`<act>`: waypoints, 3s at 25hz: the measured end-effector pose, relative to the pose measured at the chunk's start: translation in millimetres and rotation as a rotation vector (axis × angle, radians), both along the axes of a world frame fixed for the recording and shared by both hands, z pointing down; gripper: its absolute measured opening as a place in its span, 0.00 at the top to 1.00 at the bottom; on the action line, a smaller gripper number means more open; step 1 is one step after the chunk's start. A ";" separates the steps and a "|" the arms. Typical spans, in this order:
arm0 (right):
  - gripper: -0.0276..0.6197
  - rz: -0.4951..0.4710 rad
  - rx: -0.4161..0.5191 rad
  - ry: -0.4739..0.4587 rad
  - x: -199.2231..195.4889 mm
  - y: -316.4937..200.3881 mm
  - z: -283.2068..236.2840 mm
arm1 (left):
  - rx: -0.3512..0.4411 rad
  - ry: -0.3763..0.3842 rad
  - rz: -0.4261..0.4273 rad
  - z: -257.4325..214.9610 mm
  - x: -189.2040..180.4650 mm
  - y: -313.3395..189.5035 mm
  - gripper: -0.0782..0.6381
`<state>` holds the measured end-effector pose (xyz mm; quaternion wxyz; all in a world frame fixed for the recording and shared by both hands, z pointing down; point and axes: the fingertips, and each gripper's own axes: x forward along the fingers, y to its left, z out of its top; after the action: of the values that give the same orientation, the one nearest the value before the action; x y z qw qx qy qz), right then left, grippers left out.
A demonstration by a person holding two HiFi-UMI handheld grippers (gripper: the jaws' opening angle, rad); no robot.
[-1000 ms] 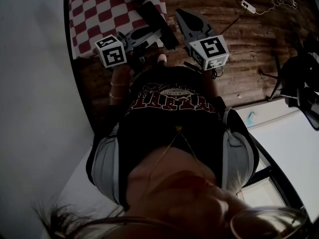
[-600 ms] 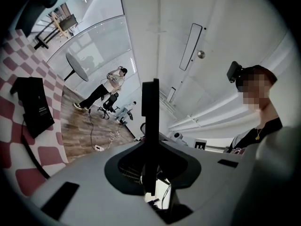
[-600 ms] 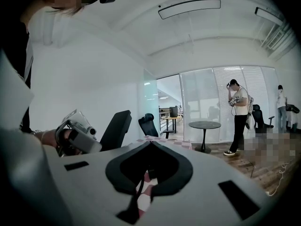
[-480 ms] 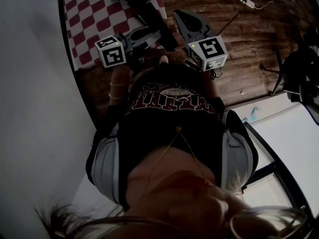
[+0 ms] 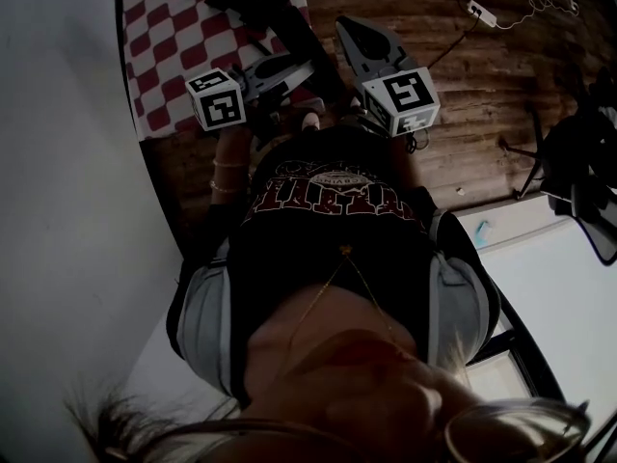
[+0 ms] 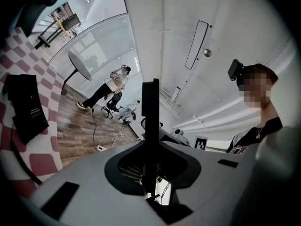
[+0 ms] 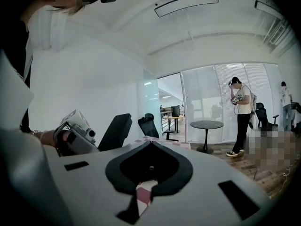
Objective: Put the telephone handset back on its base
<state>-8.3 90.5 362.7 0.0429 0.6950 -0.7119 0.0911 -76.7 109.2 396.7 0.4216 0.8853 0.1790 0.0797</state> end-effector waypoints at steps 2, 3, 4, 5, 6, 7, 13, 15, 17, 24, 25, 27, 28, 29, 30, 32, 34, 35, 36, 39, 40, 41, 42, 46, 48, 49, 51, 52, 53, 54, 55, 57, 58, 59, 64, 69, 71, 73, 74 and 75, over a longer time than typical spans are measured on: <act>0.93 -0.012 -0.002 0.004 5.7 -0.5 2.6 | 0.004 0.004 -0.002 3.7 6.8 0.8 0.78; 0.93 -0.018 -0.003 0.005 11.6 -0.5 2.8 | 0.007 0.004 -0.006 4.1 13.6 1.2 0.78; 0.93 -0.023 -0.003 0.004 20.2 0.3 2.0 | 0.012 0.002 -0.008 3.2 22.8 2.2 0.78; 0.93 -0.025 -0.005 0.000 30.6 2.4 0.7 | 0.015 0.000 -0.011 1.0 33.6 4.4 0.78; 0.93 -0.023 -0.011 -0.005 41.4 5.4 -0.6 | 0.016 -0.001 -0.014 -1.8 44.4 7.3 0.78; 0.93 -0.023 -0.017 -0.010 50.9 8.4 -1.6 | 0.013 0.000 -0.020 -4.7 54.2 10.2 0.78; 0.93 -0.056 0.000 -0.011 87.3 17.4 -2.3 | 0.018 0.006 -0.052 -7.7 93.5 19.1 0.78; 0.93 -0.070 -0.001 -0.010 102.6 25.8 -5.0 | 0.031 -0.005 -0.058 -9.6 109.0 25.7 0.78; 0.93 -0.078 -0.003 -0.011 121.0 37.0 -9.9 | 0.050 -0.023 -0.056 -11.2 125.3 35.1 0.78; 0.93 -0.122 -0.016 -0.001 143.2 43.9 0.9 | 0.043 -0.017 -0.117 -2.1 145.5 38.2 0.78; 0.93 -0.123 -0.022 -0.002 144.5 44.0 3.7 | 0.043 -0.018 -0.123 0.1 145.6 38.2 0.78; 0.93 -0.120 -0.023 -0.009 148.2 43.1 7.3 | 0.026 -0.013 -0.137 4.0 146.4 37.5 0.78; 0.93 -0.121 -0.020 -0.013 149.9 42.3 8.0 | 0.025 -0.016 -0.138 6.7 146.1 37.3 0.78; 0.93 -0.124 -0.020 -0.016 151.2 42.2 9.3 | 0.033 -0.026 -0.133 9.6 145.1 37.7 0.78; 0.93 -0.127 -0.026 -0.019 152.1 43.2 11.4 | 0.042 -0.037 -0.130 11.3 143.9 38.6 0.78; 0.93 -0.130 -0.037 -0.025 152.4 47.4 15.9 | 0.048 -0.051 -0.133 12.1 142.1 41.2 0.78; 0.93 -0.129 -0.032 -0.030 153.5 47.5 16.8 | 0.043 -0.052 -0.137 12.3 143.0 40.0 0.78; 0.93 -0.127 -0.028 -0.032 156.6 42.2 15.2 | 0.037 -0.049 -0.138 11.1 146.8 34.3 0.78; 0.93 -0.124 -0.029 -0.036 162.8 31.3 13.1 | 0.029 -0.046 -0.138 8.3 154.0 22.8 0.78; 0.93 -0.110 -0.043 -0.045 188.2 -19.1 7.5 | 0.016 -0.048 -0.120 1.9 180.9 -29.0 0.78; 0.93 -0.106 -0.046 -0.045 191.3 -28.5 8.7 | 0.016 -0.050 -0.116 3.1 183.9 -38.5 0.78; 0.93 -0.105 -0.048 -0.043 190.5 -31.7 11.1 | 0.019 -0.052 -0.115 6.0 182.7 -41.6 0.78; 0.93 -0.108 -0.047 -0.040 187.6 -31.2 13.3 | 0.021 -0.052 -0.117 8.7 179.6 -40.9 0.78; 0.93 -0.131 -0.034 -0.025 178.0 -27.7 9.1 | 0.024 -0.029 -0.119 7.5 173.5 -33.4 0.78; 0.93 -0.136 -0.031 -0.012 177.1 -30.2 5.1 | 0.017 -0.023 -0.122 4.4 174.9 -33.5 0.78; 0.93 -0.136 -0.033 -0.011 176.8 -30.3 5.0 | 0.016 -0.022 -0.123 3.8 175.3 -33.6 0.78; 0.93 -0.139 -0.041 -0.013 176.0 -28.6 5.4 | 0.022 -0.025 -0.122 3.8 174.8 -33.1 0.78; 0.93 -0.143 -0.043 -0.013 175.4 -28.5 4.7 | 0.018 -0.021 -0.128 2.3 174.9 -33.5 0.78; 0.93 -0.150 -0.047 -0.012 174.5 -30.6 4.6 | 0.006 -0.012 -0.139 0.0 175.5 -35.3 0.78; 0.93 -0.159 -0.054 -0.009 173.1 -36.2 5.9 | -0.011 0.002 -0.153 -1.7 176.0 -40.0 0.78; 0.93 -0.171 -0.063 -0.003 171.2 -46.3 8.5 | -0.029 0.014 -0.167 -1.6 176.0 -48.5 0.78; 0.93 -0.199 -0.086 0.010 167.1 -76.0 15.3 | -0.059 0.028 -0.188 3.3 175.3 -73.7 0.78; 0.93 -0.214 -0.100 0.014 166.1 -92.5 17.9 | -0.073 0.031 -0.197 5.8 175.7 -87.8 0.78; 0.93 -0.228 -0.113 0.016 165.9 -108.6 19.5 | -0.086 0.031 -0.206 7.6 176.7 -101.8 0.78; 0.93 -0.315 -0.150 0.039 137.5 -130.4 30.2 | -0.140 0.029 -0.280 21.6 153.5 -114.1 0.78; 0.93 -0.395 -0.170 0.047 115.5 -138.2 37.0 | -0.148 0.014 -0.341 30.7 135.1 -113.2 0.78; 0.93 -0.429 -0.175 0.045 110.6 -148.4 38.6 | -0.142 0.000 -0.367 32.3 131.4 -120.1 0.78; 0.93 -0.462 -0.176 0.039 106.1 -157.9 40.6 | -0.143 -0.006 -0.397 30.9 129.6 -126.3 0.78; 0.93 -0.478 -0.178 0.036 104.4 -161.9 42.1 | -0.136 -0.011 -0.407 31.1 128.7 -128.2 0.78; 0.93 -0.493 -0.180 0.034 103.1 -166.0 43.7 | -0.128 -0.014 -0.417 31.0 128.0 -130.4 0.78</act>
<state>94.8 -75.6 406.4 0.1373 0.4955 -0.8479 0.1294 51.3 -21.2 427.7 0.4857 0.8740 -0.0065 -0.0146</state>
